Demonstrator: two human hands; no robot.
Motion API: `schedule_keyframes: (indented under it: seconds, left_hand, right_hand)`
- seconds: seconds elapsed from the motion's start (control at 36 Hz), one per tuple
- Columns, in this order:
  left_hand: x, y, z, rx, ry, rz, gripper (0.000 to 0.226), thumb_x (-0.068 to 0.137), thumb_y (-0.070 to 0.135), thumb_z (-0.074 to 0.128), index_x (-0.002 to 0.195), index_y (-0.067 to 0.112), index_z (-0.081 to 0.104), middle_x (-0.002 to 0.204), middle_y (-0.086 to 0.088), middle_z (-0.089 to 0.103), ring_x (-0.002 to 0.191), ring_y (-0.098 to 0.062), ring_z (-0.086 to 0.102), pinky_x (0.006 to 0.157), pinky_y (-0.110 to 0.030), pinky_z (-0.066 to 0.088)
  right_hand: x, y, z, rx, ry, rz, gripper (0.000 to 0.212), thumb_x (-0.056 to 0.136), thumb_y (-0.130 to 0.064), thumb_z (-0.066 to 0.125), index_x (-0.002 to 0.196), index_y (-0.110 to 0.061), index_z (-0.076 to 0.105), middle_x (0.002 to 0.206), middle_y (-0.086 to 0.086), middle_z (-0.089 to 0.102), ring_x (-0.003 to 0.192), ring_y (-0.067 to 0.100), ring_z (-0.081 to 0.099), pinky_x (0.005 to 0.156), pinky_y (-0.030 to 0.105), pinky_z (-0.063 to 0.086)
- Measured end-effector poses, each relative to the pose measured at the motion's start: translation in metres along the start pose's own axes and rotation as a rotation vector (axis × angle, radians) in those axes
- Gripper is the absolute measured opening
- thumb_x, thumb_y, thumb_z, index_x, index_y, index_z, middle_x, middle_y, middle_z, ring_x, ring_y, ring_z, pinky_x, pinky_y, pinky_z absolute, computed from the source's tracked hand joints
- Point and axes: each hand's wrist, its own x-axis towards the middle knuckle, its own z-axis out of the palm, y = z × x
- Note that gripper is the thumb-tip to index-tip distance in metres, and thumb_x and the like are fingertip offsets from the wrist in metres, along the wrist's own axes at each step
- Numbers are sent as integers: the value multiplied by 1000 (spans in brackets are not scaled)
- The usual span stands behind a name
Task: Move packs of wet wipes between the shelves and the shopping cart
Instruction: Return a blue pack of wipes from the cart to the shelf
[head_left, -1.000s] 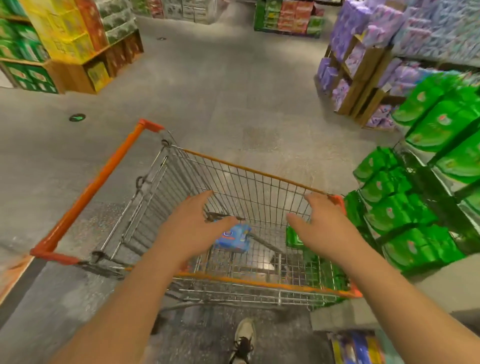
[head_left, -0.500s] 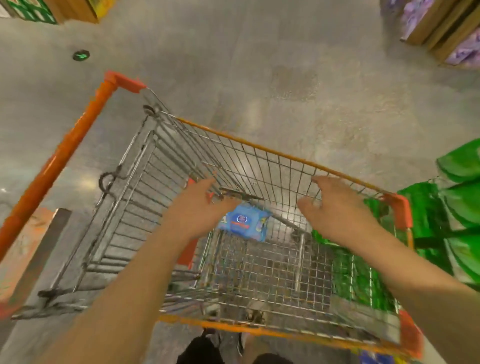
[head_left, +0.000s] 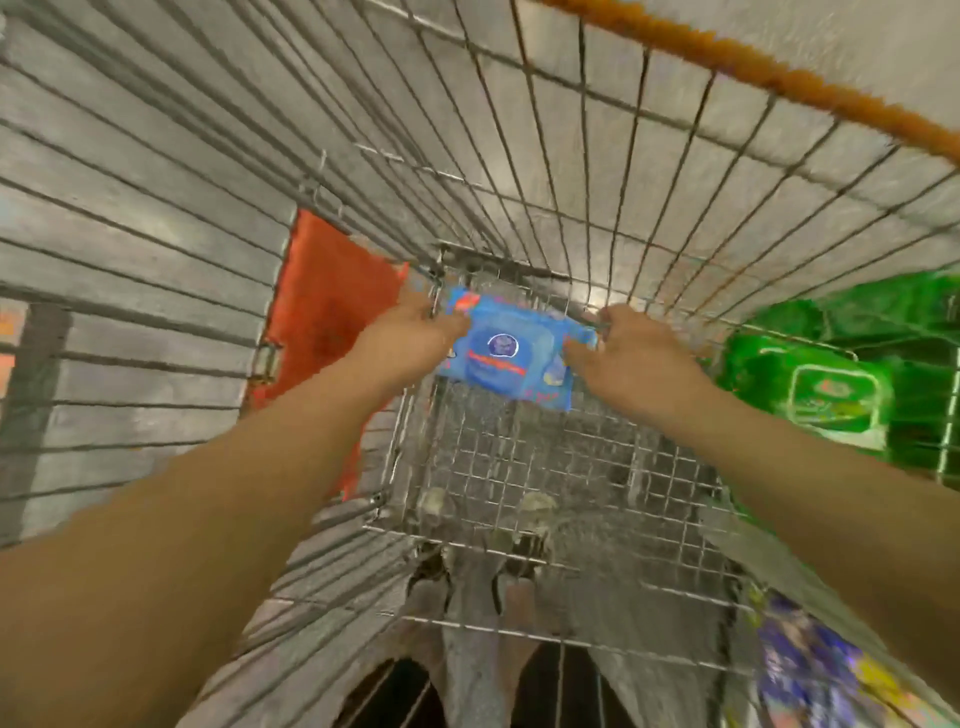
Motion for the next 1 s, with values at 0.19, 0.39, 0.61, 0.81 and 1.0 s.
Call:
schedule_keyframes:
  seconds: [0.19, 0.39, 0.61, 0.81, 1.0]
  left_hand:
    - [46, -27, 41, -90, 14, -92, 102, 68, 75, 62, 146, 11, 50, 147, -16, 56, 129, -33, 58, 107, -42, 47]
    - [73, -29, 59, -396, -48, -154, 65, 82, 61, 73, 119, 9, 70, 117, -11, 74, 101, -26, 72, 91, -39, 59]
    - [76, -22, 82, -655, 4, -107, 126, 24, 75, 89, 128, 12, 54, 117, -5, 72, 99, -26, 74, 88, -48, 62]
    - [-2, 32, 32, -682, 38, 41, 93, 54, 46, 98, 128, 11, 51, 114, -5, 74, 95, -21, 75, 77, -40, 63]
    - [-90, 69, -15, -566, 79, 363, 94, 56, 57, 95, 130, 10, 60, 125, -11, 71, 111, -23, 72, 96, -49, 58]
  right_hand:
    - [64, 37, 61, 93, -181, 79, 100, 48, -94, 36, 105, -19, 68, 97, 5, 71, 93, 27, 68, 84, 44, 56]
    - [96, 54, 89, 587, -159, 168, 93, 40, -90, 73, 104, -24, 74, 107, 3, 75, 98, 24, 72, 90, 47, 59]
    - [98, 59, 119, 931, -123, 213, 102, 36, -86, 82, 122, -38, 59, 124, 4, 67, 101, 30, 72, 82, 56, 59]
    - [22, 5, 38, 1044, -12, 89, 104, 43, -75, 83, 133, -33, 51, 118, -7, 72, 101, 22, 72, 89, 46, 58]
    - [-70, -23, -49, 1037, 29, -136, 55, 89, -25, 77, 137, -17, 51, 116, 1, 74, 94, 14, 75, 79, 36, 63]
